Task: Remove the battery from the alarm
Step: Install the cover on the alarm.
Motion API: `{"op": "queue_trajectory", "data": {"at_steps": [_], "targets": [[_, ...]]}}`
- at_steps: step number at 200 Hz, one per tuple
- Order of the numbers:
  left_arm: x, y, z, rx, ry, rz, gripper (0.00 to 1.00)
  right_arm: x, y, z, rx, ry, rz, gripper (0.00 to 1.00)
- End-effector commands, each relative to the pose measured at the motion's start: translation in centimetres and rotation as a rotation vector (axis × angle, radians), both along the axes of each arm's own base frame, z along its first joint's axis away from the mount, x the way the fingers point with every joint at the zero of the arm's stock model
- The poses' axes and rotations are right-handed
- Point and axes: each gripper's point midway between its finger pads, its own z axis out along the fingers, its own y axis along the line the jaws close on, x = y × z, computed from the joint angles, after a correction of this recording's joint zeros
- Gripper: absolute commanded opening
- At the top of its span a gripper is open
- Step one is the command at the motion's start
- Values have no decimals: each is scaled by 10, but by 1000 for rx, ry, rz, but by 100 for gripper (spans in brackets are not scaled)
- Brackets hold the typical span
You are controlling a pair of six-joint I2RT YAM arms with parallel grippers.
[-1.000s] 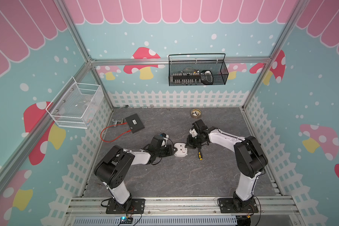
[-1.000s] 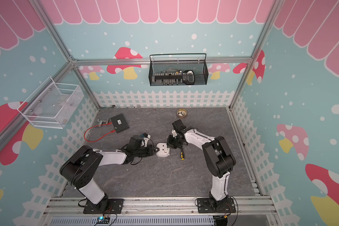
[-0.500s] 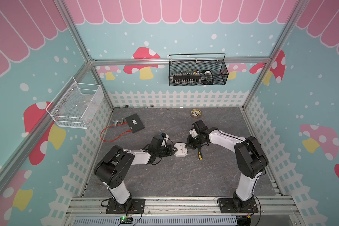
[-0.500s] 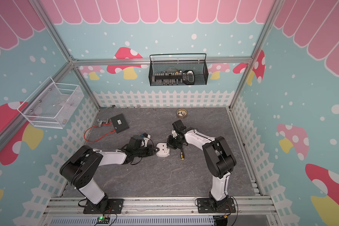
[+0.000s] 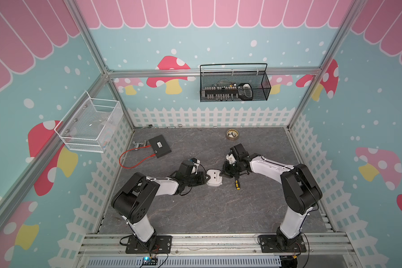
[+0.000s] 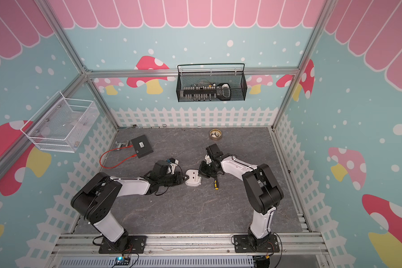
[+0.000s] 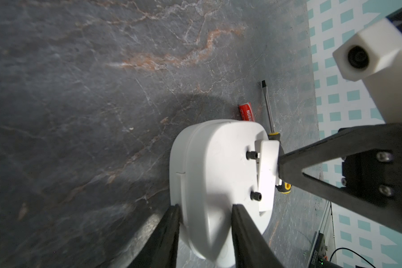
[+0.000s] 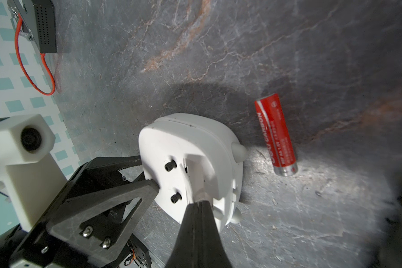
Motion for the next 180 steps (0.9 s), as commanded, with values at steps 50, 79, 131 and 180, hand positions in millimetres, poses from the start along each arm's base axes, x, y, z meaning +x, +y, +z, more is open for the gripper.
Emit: {"op": "queue_trajectory", "data": {"at_steps": [50, 79, 131, 180], "targets": [[-12, 8, -24, 43, 69, 6, 40, -3, -10, 8, 38, 11, -17, 0], [-12, 9, -24, 40, 74, 14, 32, -8, -10, 7, 54, 20, -18, 0], [-15, 11, -26, 8, 103, 53, 32, -6, -8, 14, 70, 8, -21, 0], [-15, 12, -27, 9, 107, 52, 32, -10, -8, 8, 89, 30, -34, 0]]}}
